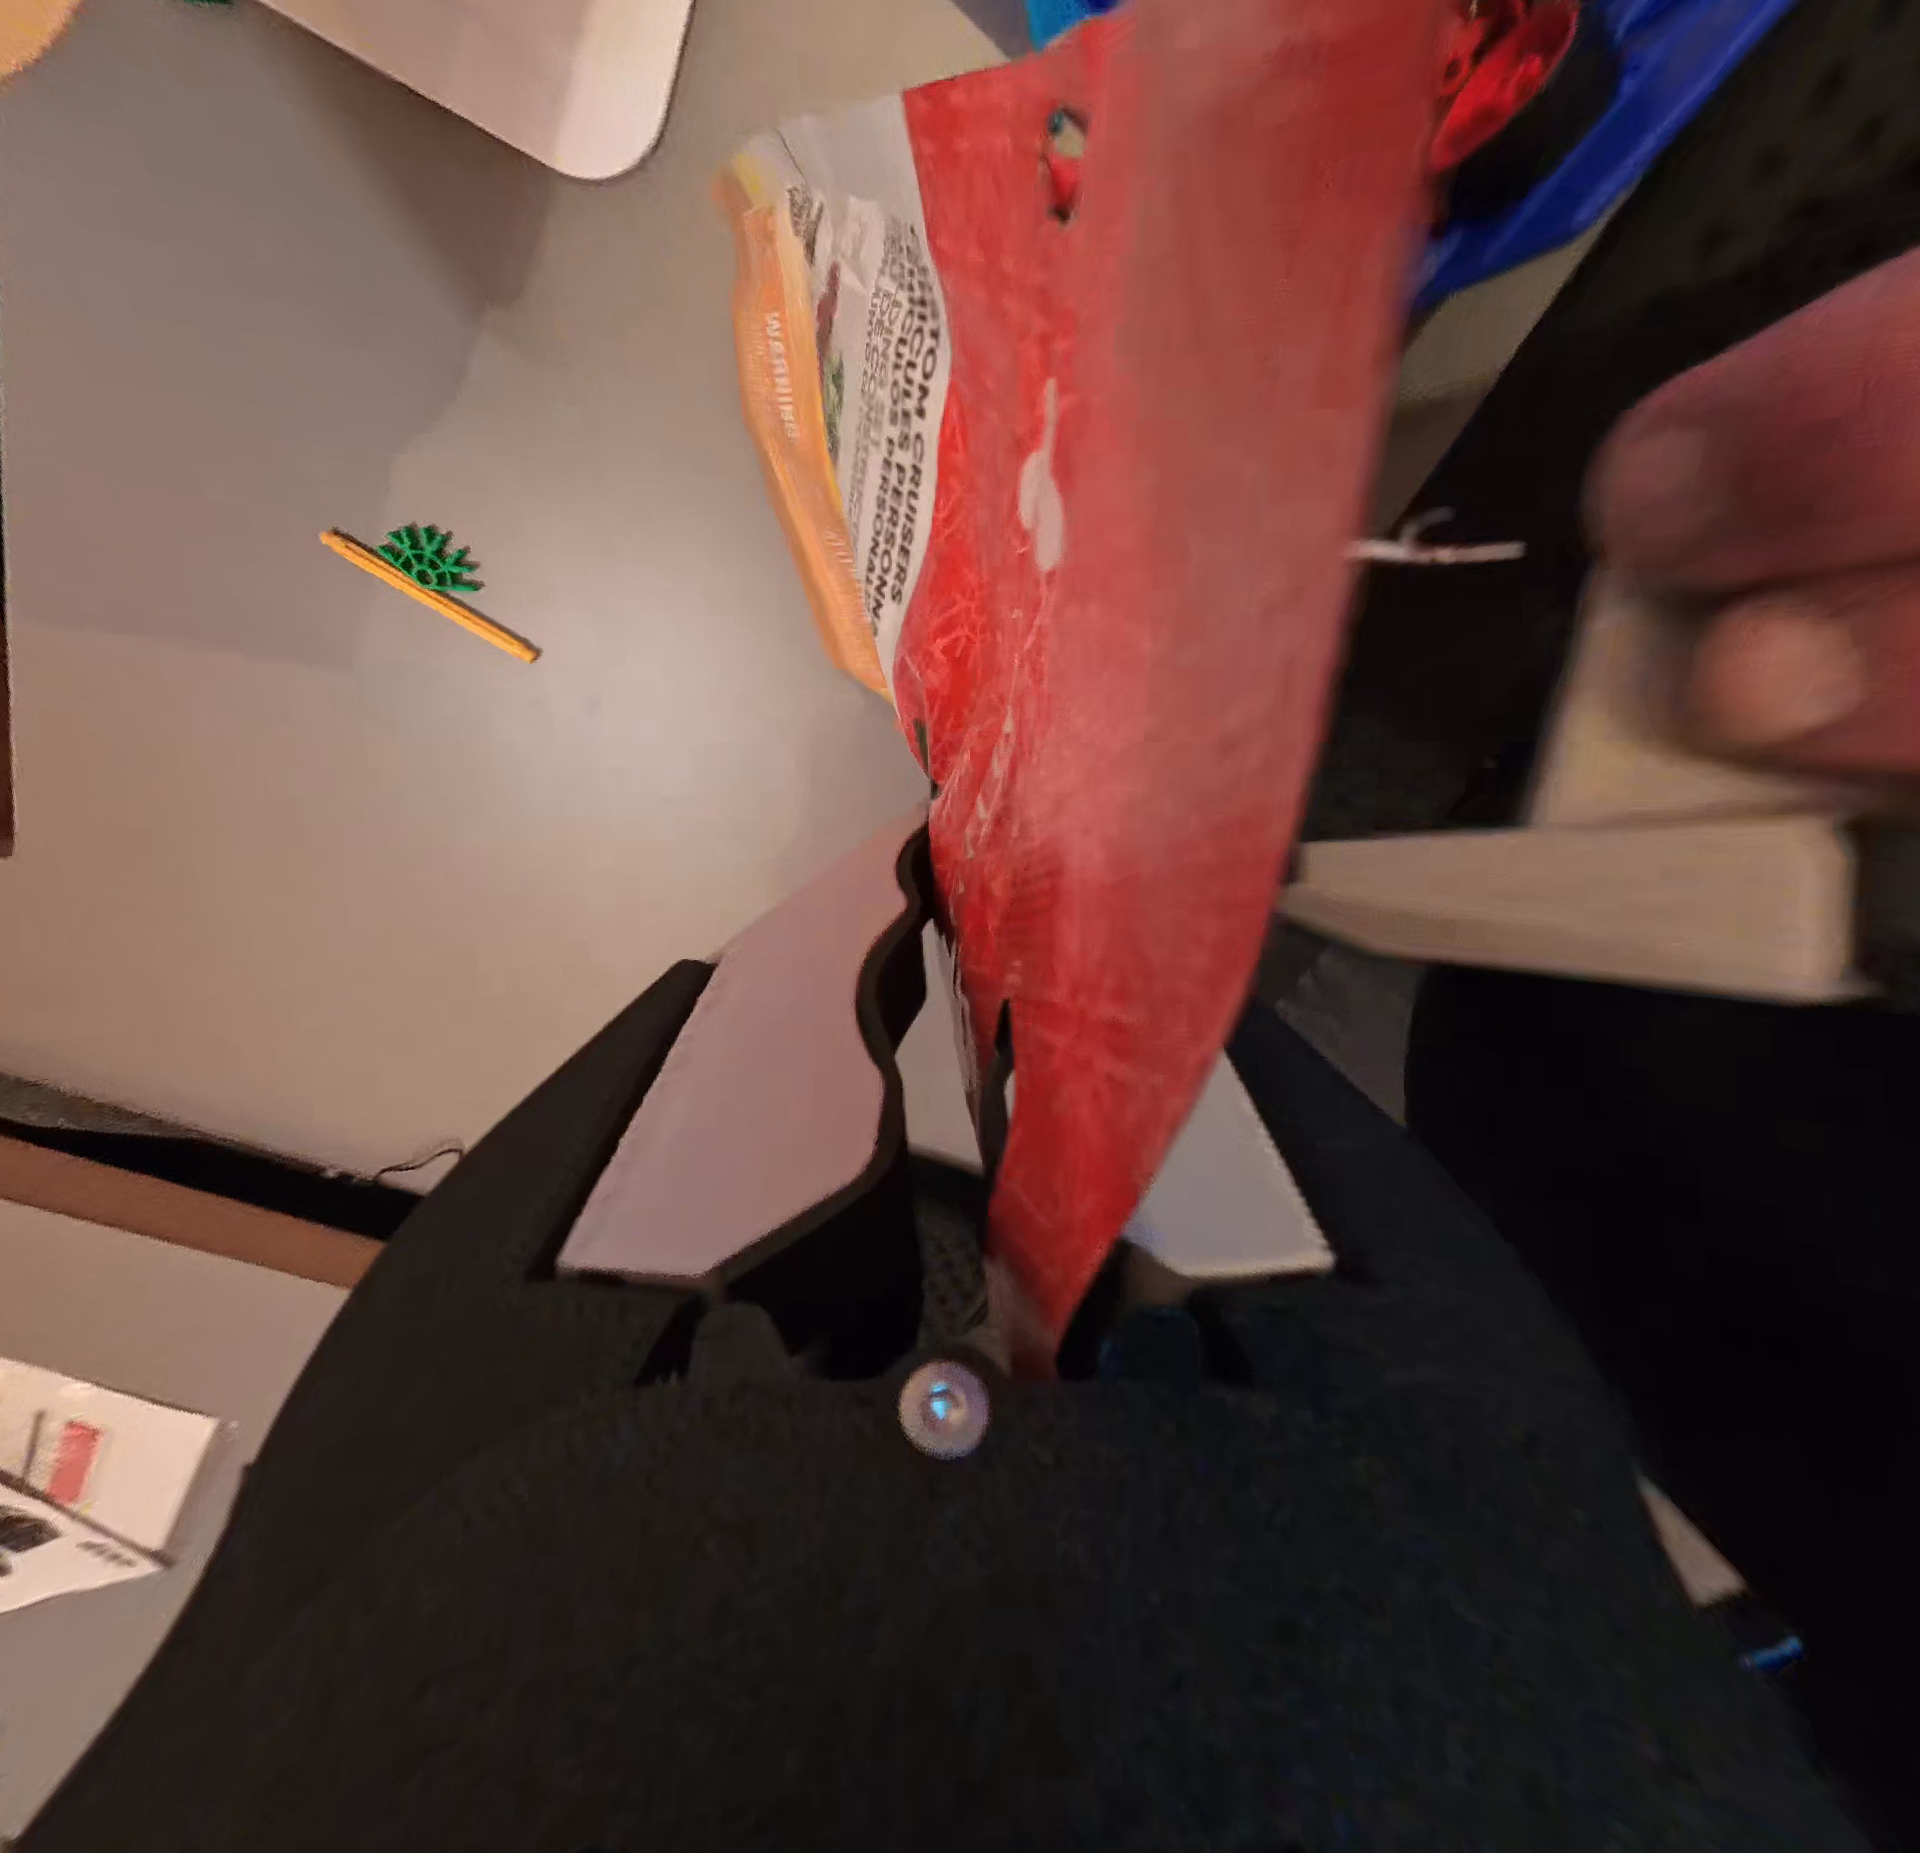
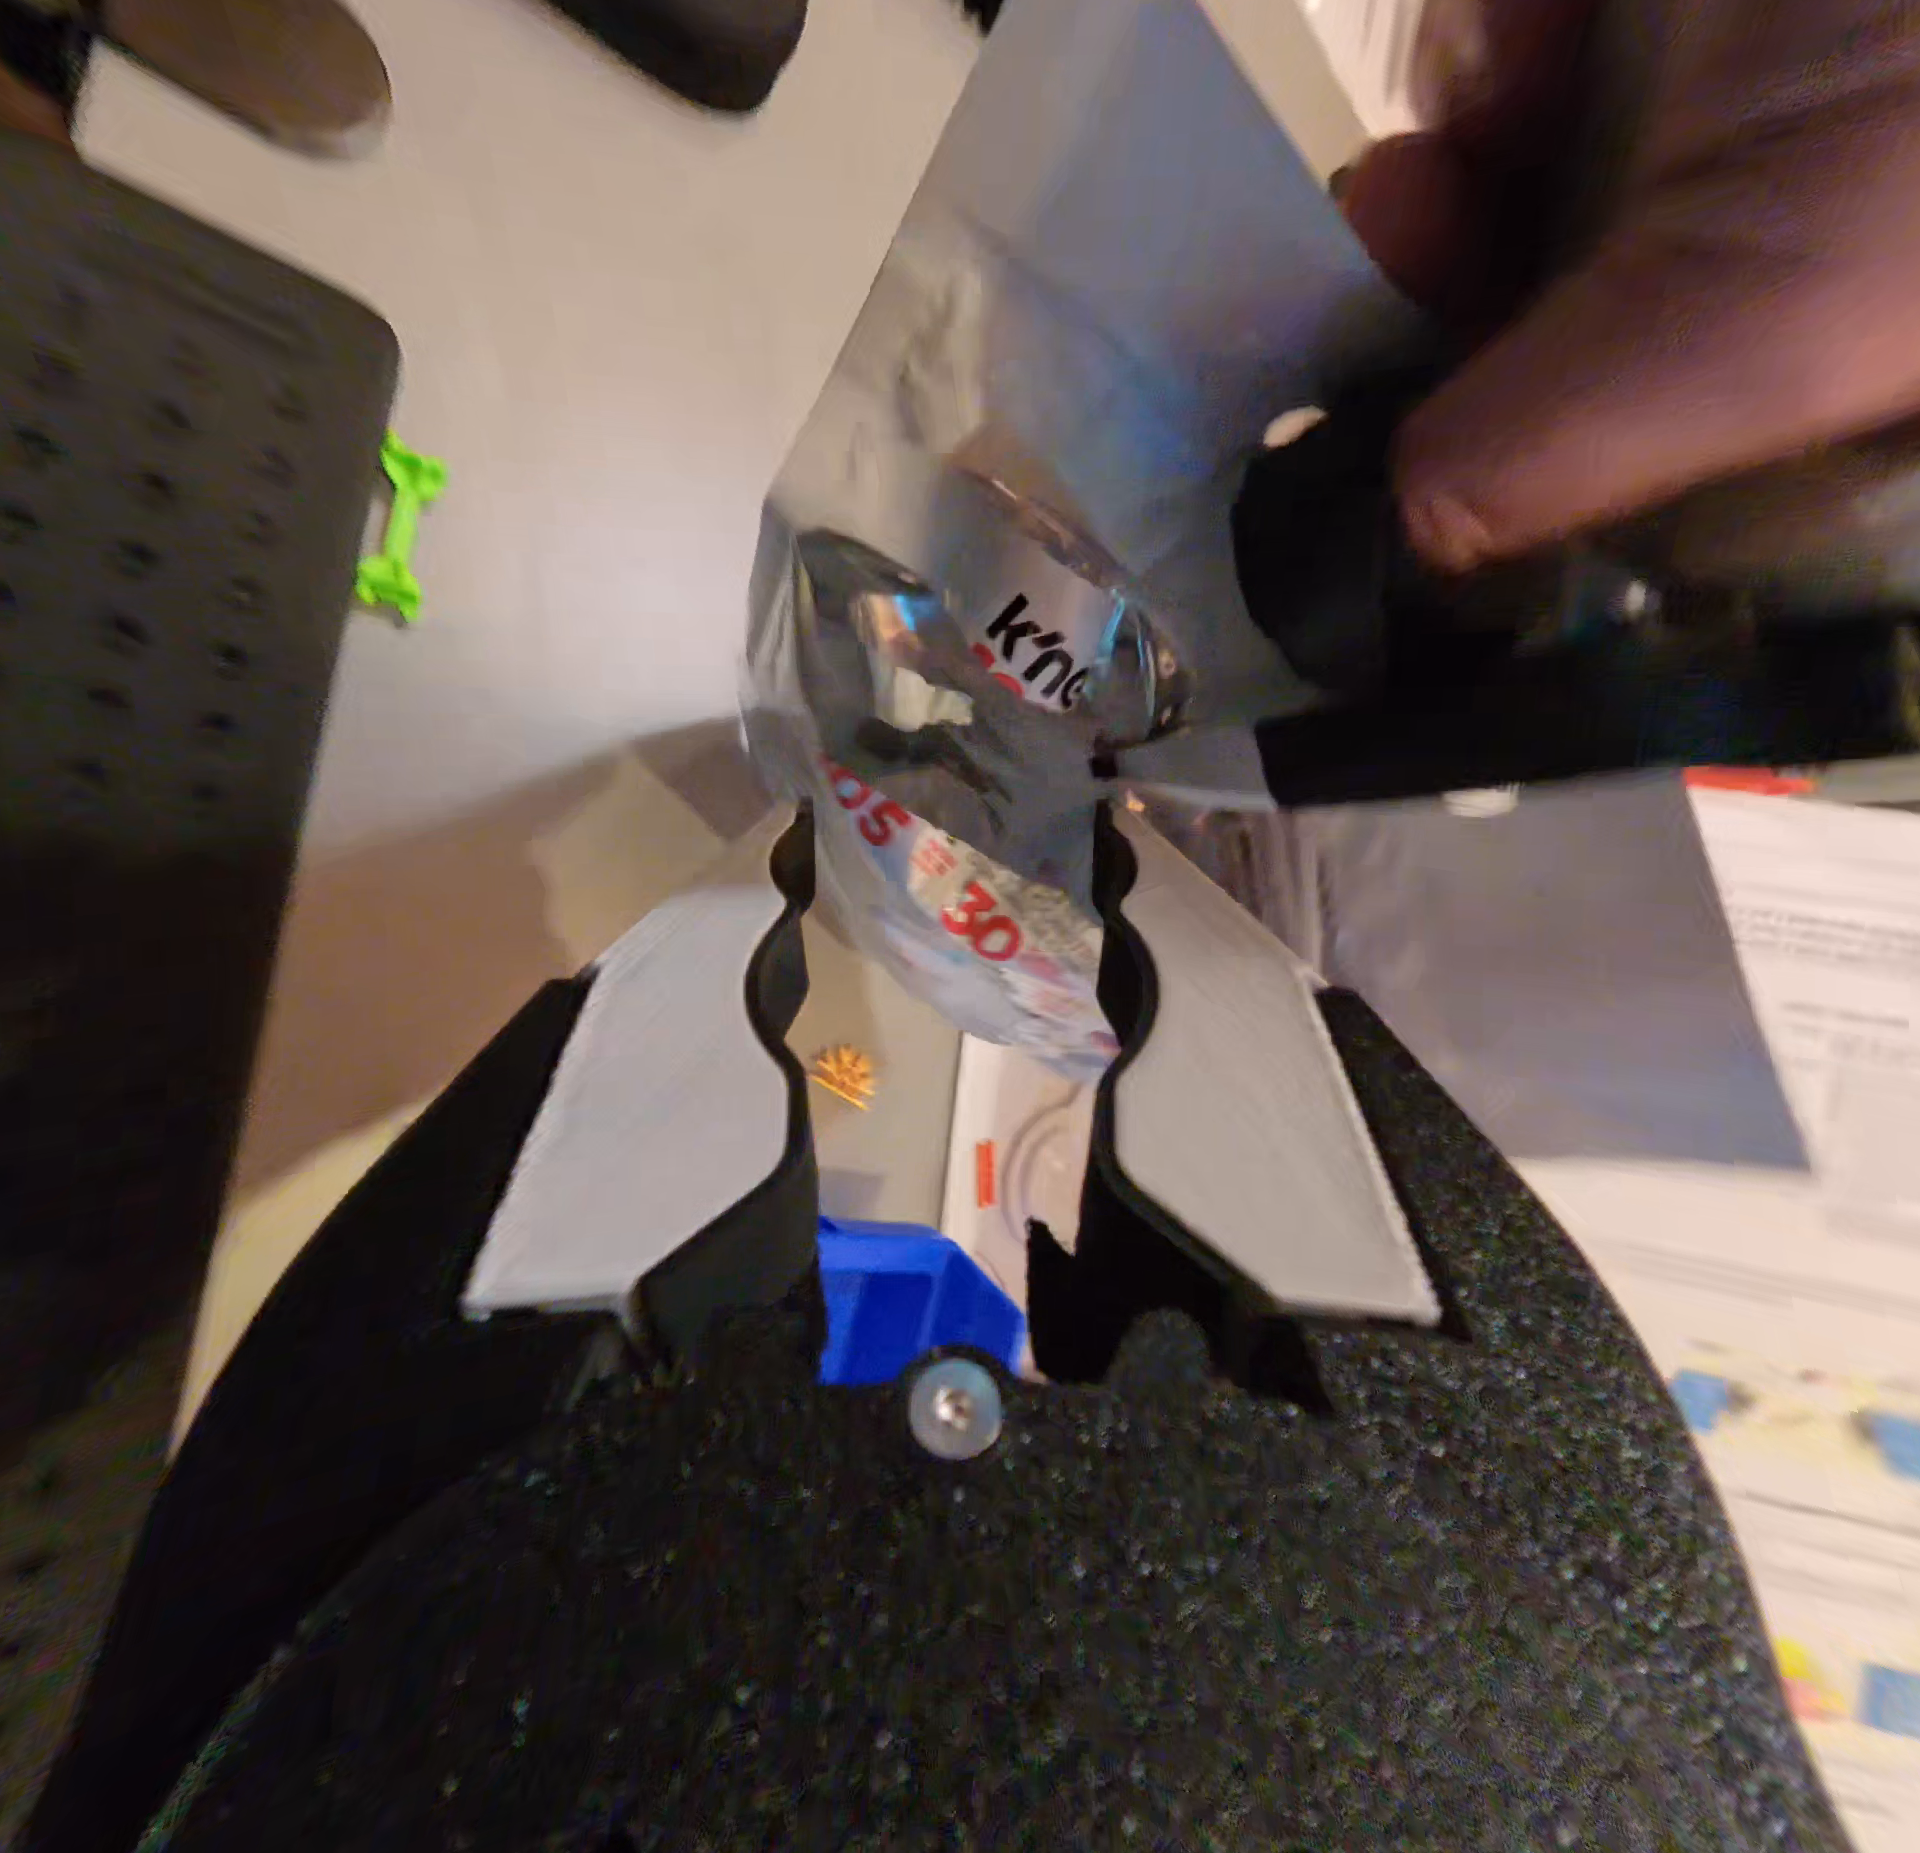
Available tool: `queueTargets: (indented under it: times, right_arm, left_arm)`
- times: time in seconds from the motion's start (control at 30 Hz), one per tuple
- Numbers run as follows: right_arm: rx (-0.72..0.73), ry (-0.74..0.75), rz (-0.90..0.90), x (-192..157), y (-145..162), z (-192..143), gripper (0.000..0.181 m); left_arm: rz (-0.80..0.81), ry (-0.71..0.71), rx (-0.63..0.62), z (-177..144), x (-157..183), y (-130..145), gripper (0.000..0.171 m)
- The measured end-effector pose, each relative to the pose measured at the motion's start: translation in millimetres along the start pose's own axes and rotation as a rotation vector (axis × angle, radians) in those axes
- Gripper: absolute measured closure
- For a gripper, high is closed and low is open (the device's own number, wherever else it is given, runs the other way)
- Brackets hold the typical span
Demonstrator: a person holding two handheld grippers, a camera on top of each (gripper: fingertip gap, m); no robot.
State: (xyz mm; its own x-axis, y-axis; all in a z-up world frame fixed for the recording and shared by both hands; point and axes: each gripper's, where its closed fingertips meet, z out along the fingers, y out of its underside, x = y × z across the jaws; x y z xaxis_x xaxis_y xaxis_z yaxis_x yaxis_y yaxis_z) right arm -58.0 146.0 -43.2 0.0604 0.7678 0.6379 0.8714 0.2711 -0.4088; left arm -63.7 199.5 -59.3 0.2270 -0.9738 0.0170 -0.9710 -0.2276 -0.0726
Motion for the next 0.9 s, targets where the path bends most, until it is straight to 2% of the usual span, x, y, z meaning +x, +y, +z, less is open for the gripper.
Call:
queueTargets:
  times: [0.07,0.17,0.23,0.27,0.33,0.4,0.5,0.6,0.73,0.9]
  right_arm:
    - [-0.072,-0.087,-0.075,-10,5,17,0.133]
    - [-0.278,-0.162,-0.185,-25,37,41,0.163]
    - [-0.277,-0.223,-0.223,-38,39,44,0.179]
    - [-0.279,-0.269,-0.214,-45,41,43,0.181]
    - [-0.253,-0.327,-0.218,-54,41,37,0.181]
    - [-0.226,-0.39,-0.178,-62,39,29,0.181]
    - [-0.169,-0.436,-0.069,-63,35,23,0.181]
    - [-0.15,-0.45,0.006,-55,37,22,0.181]
    - [-0.145,-0.511,0.041,-58,36,21,0.181]
    - [-0.154,-0.531,0.075,-57,34,25,0.181]
  left_arm:
    - [0.042,0.011,-0.034,1,5,0,0.171]
    - [0.113,-0.017,-0.091,3,3,5,0.171]
    - [0.135,-0.006,-0.113,5,5,7,0.171]
    - [0.148,-0.019,-0.126,6,2,8,0.171]
    - [0.146,-0.033,-0.127,6,-4,8,0.171]
    - [0.184,-0.129,-0.12,6,-23,7,0.171]
    - [0.173,-0.058,-0.063,10,-17,2,0.169]
    - [0.137,-0.018,-0.014,9,-15,-1,0.152]
    - [0.134,-0.064,-0.007,-6,-26,5,0.114]
    - [0.043,-0.081,0.082,-42,-31,18,0.097]
